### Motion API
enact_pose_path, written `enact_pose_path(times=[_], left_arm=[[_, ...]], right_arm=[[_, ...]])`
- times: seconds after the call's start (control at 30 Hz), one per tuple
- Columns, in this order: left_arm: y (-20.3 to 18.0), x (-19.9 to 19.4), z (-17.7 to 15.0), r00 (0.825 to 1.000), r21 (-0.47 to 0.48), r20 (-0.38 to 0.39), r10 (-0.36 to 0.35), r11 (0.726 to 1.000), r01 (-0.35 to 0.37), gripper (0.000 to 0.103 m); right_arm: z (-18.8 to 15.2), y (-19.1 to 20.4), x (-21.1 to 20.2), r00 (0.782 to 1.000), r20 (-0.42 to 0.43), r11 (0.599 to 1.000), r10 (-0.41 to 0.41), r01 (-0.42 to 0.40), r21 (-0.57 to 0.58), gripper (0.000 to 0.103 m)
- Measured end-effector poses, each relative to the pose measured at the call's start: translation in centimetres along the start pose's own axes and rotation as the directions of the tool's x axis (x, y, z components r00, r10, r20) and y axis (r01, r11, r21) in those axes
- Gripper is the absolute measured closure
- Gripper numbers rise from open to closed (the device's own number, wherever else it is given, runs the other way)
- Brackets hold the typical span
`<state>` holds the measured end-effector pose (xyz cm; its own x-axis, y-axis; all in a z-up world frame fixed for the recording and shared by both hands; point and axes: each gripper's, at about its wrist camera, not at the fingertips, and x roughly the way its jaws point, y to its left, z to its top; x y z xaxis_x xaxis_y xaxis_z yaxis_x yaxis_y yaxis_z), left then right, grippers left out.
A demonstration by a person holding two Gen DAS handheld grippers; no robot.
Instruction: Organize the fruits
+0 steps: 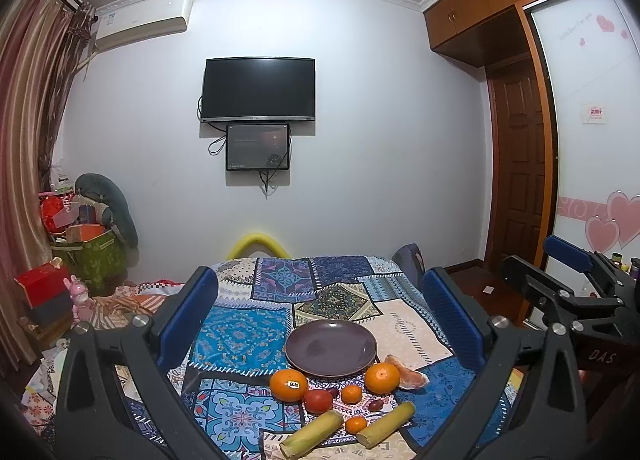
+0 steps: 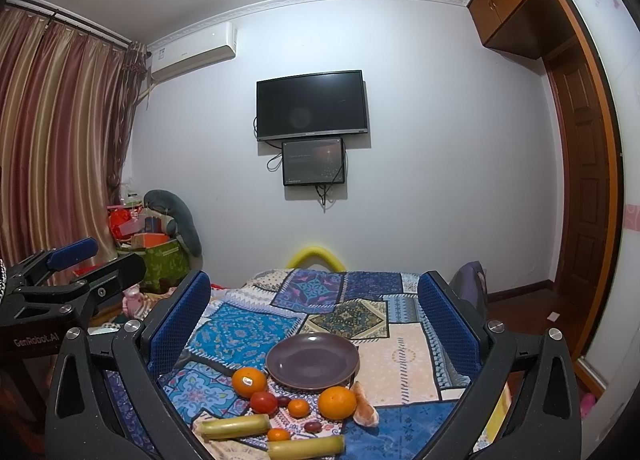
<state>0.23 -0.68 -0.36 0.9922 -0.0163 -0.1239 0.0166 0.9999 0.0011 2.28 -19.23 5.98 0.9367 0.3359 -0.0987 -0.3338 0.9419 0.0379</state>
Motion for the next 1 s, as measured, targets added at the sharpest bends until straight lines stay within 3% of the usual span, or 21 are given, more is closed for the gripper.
enact_pose_path(times=[0.73,1.0], left_arm=[[0.5,1.0,-0.1,1.0,-0.007,-0.019,-0.023,1.0,0.022,0.0],[2.0,4.4,-1.6,0.992,-0.022,-0.113,-0.049,0.999,0.047,0.0]], right_arm=[[-0.2,-0.2,0.6,1.0,-0.016,1.0,0.012,-0.012,-0.008,0.0],[-1.2,-0.8,3.1,0.997,-0.073,0.999,0.035,-0.037,-0.026,0.0]])
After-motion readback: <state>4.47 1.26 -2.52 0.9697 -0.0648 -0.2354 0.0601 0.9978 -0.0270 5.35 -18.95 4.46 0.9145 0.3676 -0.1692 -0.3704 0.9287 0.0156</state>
